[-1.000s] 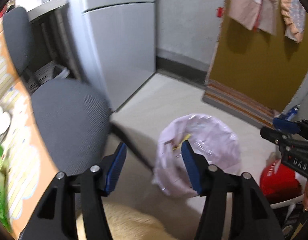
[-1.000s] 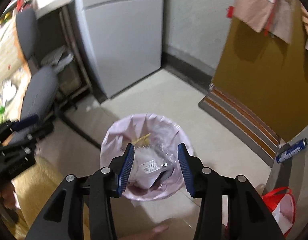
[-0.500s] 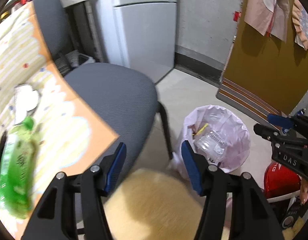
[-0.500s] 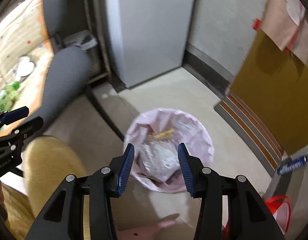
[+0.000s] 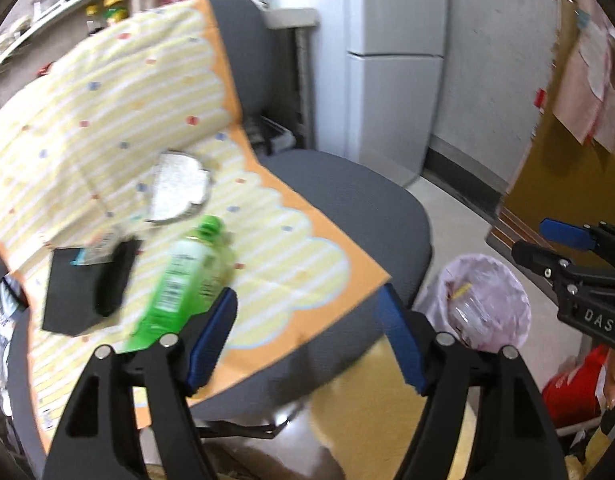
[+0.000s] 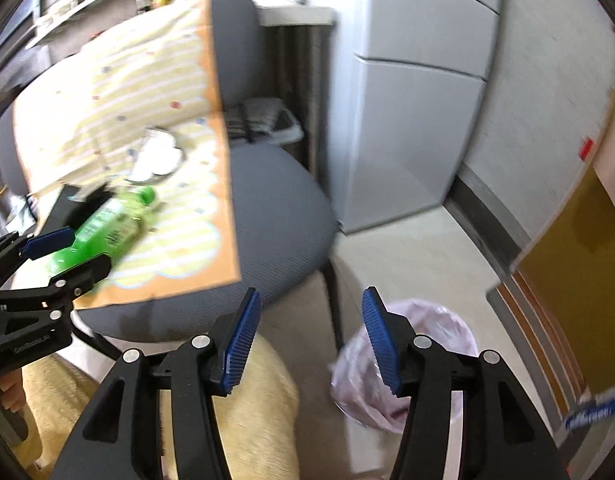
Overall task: Collect trash
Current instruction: 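Return both tools to the chair, then grasp the green bottle with the left tool while the right tool grasps the foil tray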
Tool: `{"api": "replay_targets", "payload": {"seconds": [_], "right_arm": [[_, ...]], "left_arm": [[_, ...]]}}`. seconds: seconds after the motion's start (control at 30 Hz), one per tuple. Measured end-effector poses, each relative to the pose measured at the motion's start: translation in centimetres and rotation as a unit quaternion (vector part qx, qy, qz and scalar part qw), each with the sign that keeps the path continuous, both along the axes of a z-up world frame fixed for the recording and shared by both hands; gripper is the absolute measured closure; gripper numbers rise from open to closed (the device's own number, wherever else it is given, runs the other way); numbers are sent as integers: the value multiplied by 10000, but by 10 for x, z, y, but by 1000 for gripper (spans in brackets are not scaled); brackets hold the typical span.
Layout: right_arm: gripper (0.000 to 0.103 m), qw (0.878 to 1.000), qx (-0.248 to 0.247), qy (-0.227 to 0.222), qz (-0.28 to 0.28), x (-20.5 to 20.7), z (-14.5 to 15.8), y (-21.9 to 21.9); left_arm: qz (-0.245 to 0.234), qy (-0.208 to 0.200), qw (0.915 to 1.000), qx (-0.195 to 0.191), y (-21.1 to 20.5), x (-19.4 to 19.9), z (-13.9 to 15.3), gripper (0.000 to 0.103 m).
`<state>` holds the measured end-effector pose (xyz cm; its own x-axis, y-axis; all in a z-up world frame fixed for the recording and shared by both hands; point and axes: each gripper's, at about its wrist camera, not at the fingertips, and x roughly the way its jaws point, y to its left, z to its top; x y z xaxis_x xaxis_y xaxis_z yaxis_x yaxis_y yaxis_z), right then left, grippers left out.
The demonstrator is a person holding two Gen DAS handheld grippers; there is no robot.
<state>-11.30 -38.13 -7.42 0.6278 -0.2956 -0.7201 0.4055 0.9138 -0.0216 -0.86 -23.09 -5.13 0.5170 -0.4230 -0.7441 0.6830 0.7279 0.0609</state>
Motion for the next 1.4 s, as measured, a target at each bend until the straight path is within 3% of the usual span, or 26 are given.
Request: {"api": "replay_targets", "payload": {"seconds": [0.27, 0.6, 0.73, 0.87, 1.13, 1.27, 1.4], "right_arm": [[45, 9976, 96, -47, 689, 42, 4, 40], [42, 9946, 17, 90, 1033, 72, -10, 71], [41, 9946, 54, 140, 1029, 81, -16, 69], [40, 9947, 45, 144, 1014, 87, -18, 65], [35, 9961, 103, 9, 874, 95, -15, 48], [35, 9964, 156, 15, 829, 96, -18, 41], [35, 9965, 175, 56, 811, 96, -22, 39]], "left_arm": [[780, -109, 9969, -82, 63, 27, 10, 31], [1481, 109, 9889, -47, 133, 59, -10, 29], [1208, 196, 9925, 51, 121, 73, -16, 17], [955, 425, 9945, 112, 97, 87, -26, 17], [707, 766, 9909, 858, 42, 118, -62, 17], [610, 1002, 9850, 1264, 24, 131, -80, 28], [653, 1076, 9825, 1375, 19, 138, -90, 37]]}}
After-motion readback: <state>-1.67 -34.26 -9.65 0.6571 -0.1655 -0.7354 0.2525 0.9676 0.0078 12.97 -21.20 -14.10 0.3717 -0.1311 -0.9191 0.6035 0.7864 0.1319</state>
